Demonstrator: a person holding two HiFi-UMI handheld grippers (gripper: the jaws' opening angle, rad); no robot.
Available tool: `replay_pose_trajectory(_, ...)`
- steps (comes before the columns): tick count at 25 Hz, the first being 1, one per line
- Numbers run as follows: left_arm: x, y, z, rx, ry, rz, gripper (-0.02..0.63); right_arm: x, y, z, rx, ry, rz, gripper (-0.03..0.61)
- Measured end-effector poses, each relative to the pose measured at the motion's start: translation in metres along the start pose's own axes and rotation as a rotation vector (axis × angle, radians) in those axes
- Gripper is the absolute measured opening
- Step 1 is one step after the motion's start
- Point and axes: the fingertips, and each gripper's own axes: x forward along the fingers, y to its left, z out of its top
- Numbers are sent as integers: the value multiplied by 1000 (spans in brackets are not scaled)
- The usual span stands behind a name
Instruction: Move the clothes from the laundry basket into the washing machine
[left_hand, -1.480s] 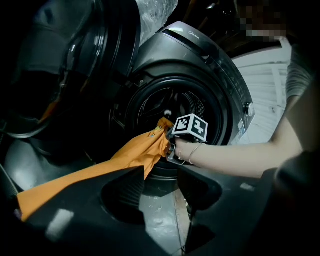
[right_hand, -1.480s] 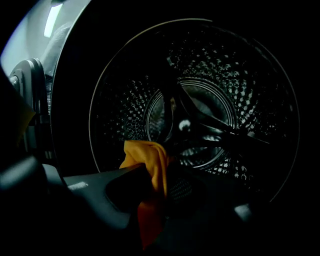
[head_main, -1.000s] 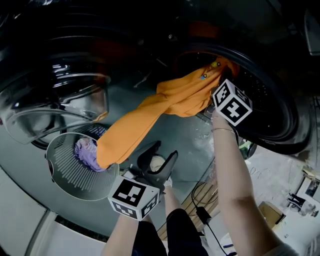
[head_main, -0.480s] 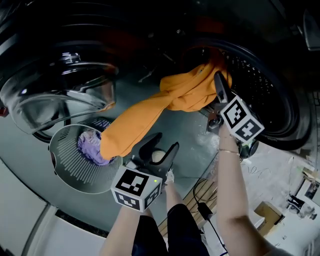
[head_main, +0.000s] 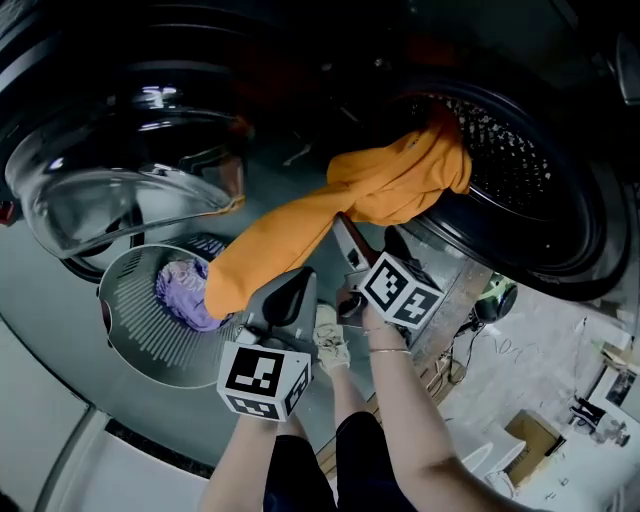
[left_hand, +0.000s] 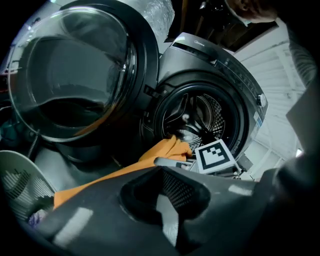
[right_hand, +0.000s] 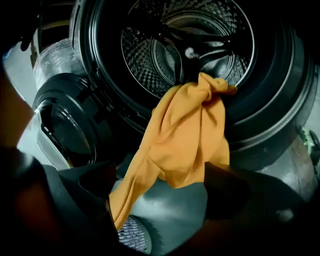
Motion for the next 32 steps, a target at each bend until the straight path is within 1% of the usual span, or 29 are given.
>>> replay_pose_trajectory(2,-2,6,0,-2,-10,7,6,13,4,-18,40,27,0,571)
replay_pose_trajectory(4,-3,9,0,-6,-20,6,6,25,0,-27,52,42,-29,572)
replay_pose_trajectory(8,-3,10,-2,-2,-29,-8,6,44,-21,-27,14,71,-109,558)
replay_pose_trajectory(9,-3,11,-2,-4,-33,-9,6,46,-25,-24,-2,73,-120,532)
replay_pose_trajectory(10,-2,11,-2,-7,-36,-8,6,48,-29,-20,-20,71,-129,493)
replay_pose_trajectory(11,-1,11,-2,-10,-37,-8,6,49,-33,-14,-34,61,-139,420)
replay_pose_trajectory(12,1,10,-2,-13,-38,-9,6,49,-38,-7,-40,46,-152,337)
replay_pose_trajectory(14,3,8,-2,-11,-37,-14,6,45,-48,7,-37,9,-177,105)
replay_pose_trajectory(15,4,7,-2,-7,-36,-17,6,42,-50,13,-39,-8,-176,61)
replay_pose_trajectory(17,5,5,-2,-2,-32,-19,6,34,-46,25,-59,-39,-142,58)
replay_pose_trajectory(21,9,2,3,6,-25,-21,6,4,-31,58,-150,-132,-94,57)
replay_pose_trajectory(26,17,-17,16,36,-14,-39,6,-24,-27,121,-218,-265,-101,57)
replay_pose_trajectory(32,46,-51,42,81,-34,-100,6,-37,-33,189,-243,-407,-127,57)
